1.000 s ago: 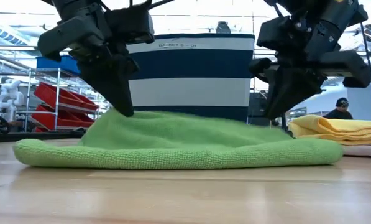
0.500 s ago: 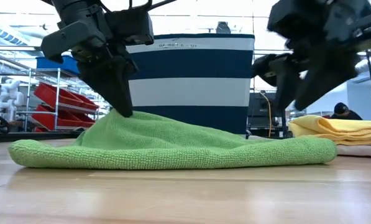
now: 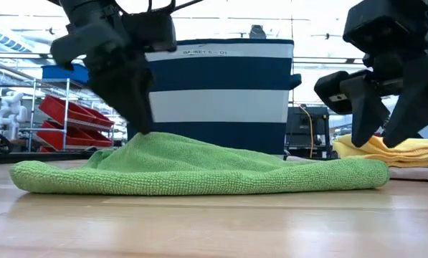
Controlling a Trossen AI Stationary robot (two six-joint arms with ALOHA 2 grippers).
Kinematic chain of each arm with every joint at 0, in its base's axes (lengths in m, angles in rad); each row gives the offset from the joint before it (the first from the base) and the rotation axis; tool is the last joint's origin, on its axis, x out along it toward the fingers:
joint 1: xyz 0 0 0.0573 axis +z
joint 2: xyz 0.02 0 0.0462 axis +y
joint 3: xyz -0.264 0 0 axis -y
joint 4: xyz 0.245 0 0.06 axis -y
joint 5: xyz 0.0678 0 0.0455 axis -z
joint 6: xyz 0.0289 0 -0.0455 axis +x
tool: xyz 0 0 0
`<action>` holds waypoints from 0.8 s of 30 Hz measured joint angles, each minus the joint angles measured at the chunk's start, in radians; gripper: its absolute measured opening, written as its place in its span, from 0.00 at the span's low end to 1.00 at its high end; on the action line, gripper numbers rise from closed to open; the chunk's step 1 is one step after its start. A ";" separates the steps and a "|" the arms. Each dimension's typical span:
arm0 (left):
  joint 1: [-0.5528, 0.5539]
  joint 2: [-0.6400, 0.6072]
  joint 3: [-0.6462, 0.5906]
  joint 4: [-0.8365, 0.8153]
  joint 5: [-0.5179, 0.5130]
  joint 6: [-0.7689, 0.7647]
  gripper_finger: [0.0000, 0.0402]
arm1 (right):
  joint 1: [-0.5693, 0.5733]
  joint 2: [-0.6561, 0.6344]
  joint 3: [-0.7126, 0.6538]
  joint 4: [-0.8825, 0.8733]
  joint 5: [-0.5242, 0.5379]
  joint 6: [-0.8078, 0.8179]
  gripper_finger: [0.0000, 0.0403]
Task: Fold towel
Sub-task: Fold the green towel
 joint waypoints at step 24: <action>0.047 0.278 0.002 0.489 0.086 0.025 0.41 | 0.056 0.168 0.004 0.114 0.107 -0.049 0.01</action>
